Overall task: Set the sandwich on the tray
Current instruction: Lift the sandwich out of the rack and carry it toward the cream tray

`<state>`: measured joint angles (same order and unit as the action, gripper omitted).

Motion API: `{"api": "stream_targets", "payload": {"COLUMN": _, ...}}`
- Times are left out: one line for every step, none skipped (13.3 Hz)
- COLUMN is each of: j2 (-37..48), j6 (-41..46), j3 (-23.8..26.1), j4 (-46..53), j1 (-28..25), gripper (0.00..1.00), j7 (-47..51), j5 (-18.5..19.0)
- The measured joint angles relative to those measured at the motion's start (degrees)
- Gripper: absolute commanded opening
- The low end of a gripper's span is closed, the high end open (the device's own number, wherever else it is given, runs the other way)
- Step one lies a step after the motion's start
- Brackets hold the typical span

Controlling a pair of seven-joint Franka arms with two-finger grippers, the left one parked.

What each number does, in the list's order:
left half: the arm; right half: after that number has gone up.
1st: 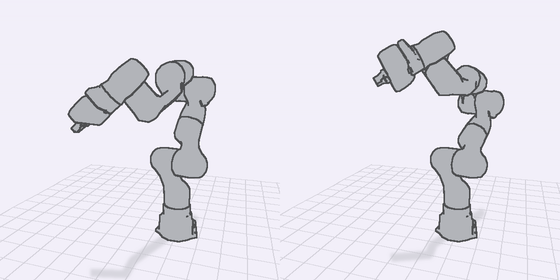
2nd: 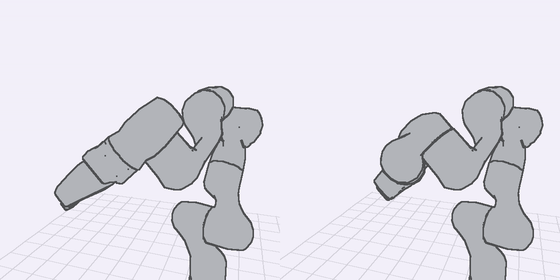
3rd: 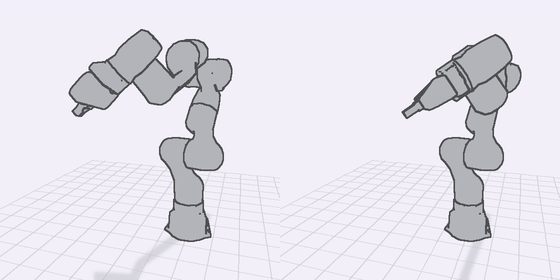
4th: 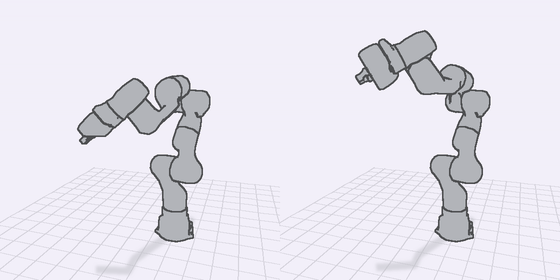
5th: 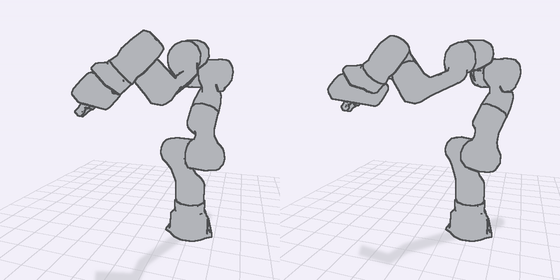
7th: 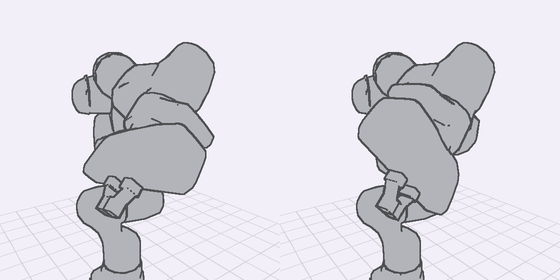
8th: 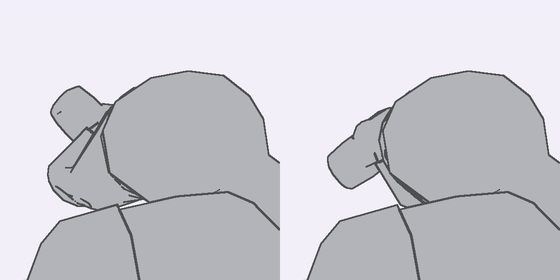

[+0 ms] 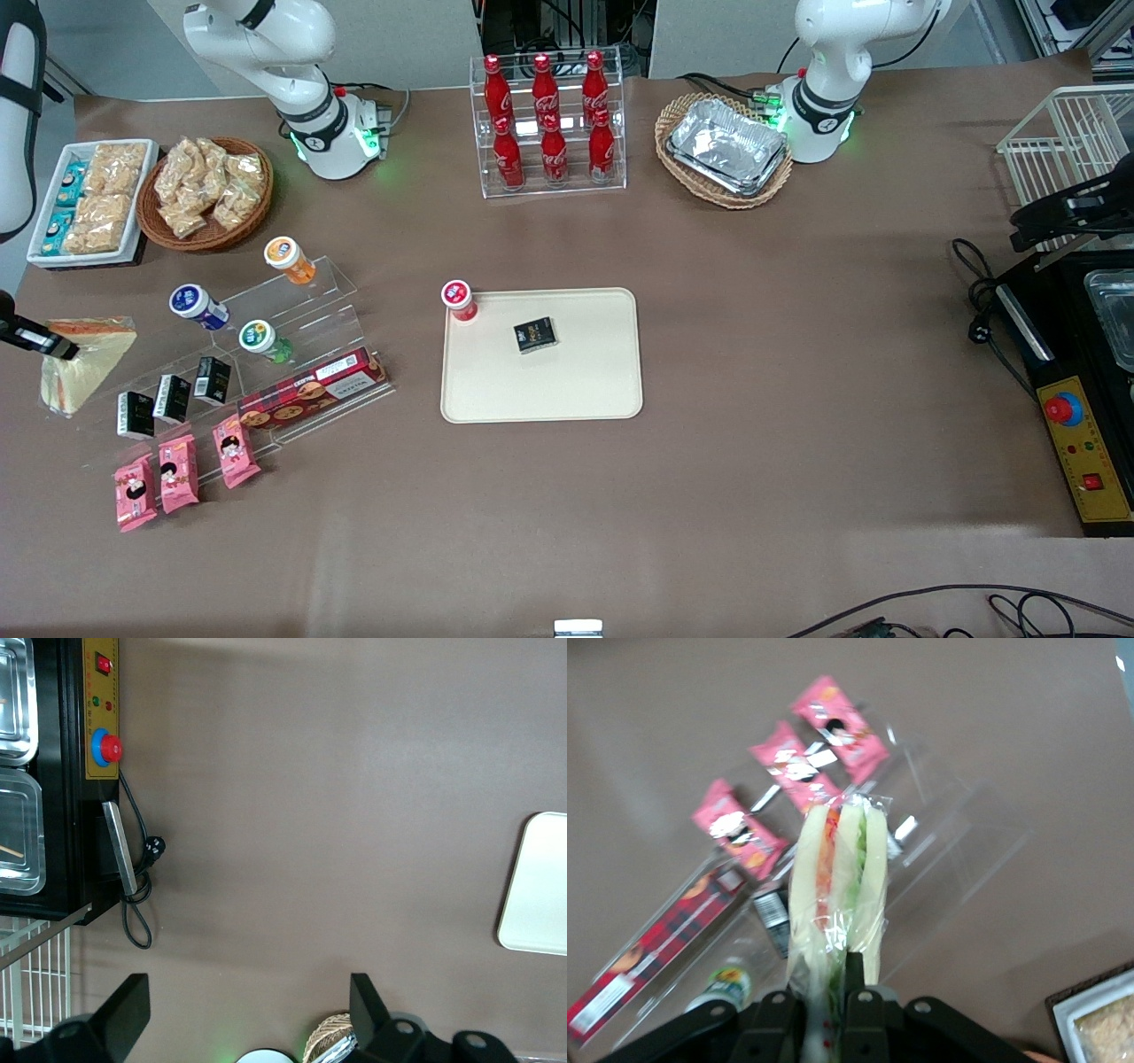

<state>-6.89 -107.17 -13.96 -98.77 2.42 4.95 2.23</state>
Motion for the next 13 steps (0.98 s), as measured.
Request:
{"api": "stream_targets", "payload": {"j2": -0.51, "j6": 1.93, "j3": 0.41, "j4": 2.16, "j1": -1.99, "gripper": 0.18, "j7": -2.48, "j5": -0.01}}
{"api": "stream_targets", "payload": {"j2": -0.83, "j6": 2.95, "j3": 1.15, "j4": 3.42, "j1": -3.89, "gripper": 0.18, "j7": -5.54, "j5": -0.02}}
{"api": "stream_targets", "payload": {"j2": -0.95, "j6": 3.30, "j3": 2.35, "j4": 4.02, "j1": -5.40, "gripper": 0.18, "j7": -8.75, "j5": -0.02}}
{"api": "stream_targets", "payload": {"j2": -1.02, "j6": 3.41, "j3": 4.01, "j4": 4.34, "j1": -6.29, "gripper": 0.18, "j7": -12.08, "j5": -0.02}}
{"api": "stream_targets", "payload": {"j2": -1.12, "j6": 3.42, "j3": 5.93, "j4": 4.57, "j1": -6.65, "gripper": 0.19, "j7": -15.21, "j5": -0.02}}
{"api": "stream_targets", "payload": {"j2": -1.31, "j6": 3.42, "j3": 7.95, "j4": 4.80, "j1": -6.74, "gripper": 0.19, "j7": -18.12, "j5": -0.02}}
{"api": "stream_targets", "payload": {"j2": -1.49, "j6": 3.42, "j3": 9.94, "j4": 4.92, "j1": -6.78, "gripper": 0.19, "j7": -21.06, "j5": -0.02}}
{"api": "stream_targets", "payload": {"j2": -1.58, "j6": 3.43, "j3": 11.90, "j4": 4.94, "j1": -6.81, "gripper": 0.19, "j7": -23.86, "j5": -0.03}}
{"api": "stream_targets", "payload": {"j2": -1.58, "j6": 3.46, "j3": 13.68, "j4": 4.95, "j1": -6.87, "gripper": 0.20, "j7": -26.82, "j5": -0.04}}
{"api": "stream_targets", "payload": {"j2": -1.58, "j6": 3.74, "j3": 15.24, "j4": 5.03, "j1": -6.97, "gripper": 0.21, "j7": -30.55, "j5": -0.07}}
{"api": "stream_targets", "payload": {"j2": -1.58, "j6": 4.12, "j3": 16.82, "j4": 5.13, "j1": -7.12, "gripper": 0.22, "j7": -34.10, "j5": -0.12}}
{"api": "stream_targets", "payload": {"j2": -1.58, "j6": 4.25, "j3": 18.86, "j4": 5.24, "j1": -7.29, "gripper": 0.22, "j7": -36.62, "j5": -0.20}}
{"api": "stream_targets", "payload": {"j2": -1.60, "j6": 4.25, "j3": 21.40, "j4": 5.29, "j1": -7.54, "gripper": 0.22, "j7": -37.93, "j5": -0.22}}
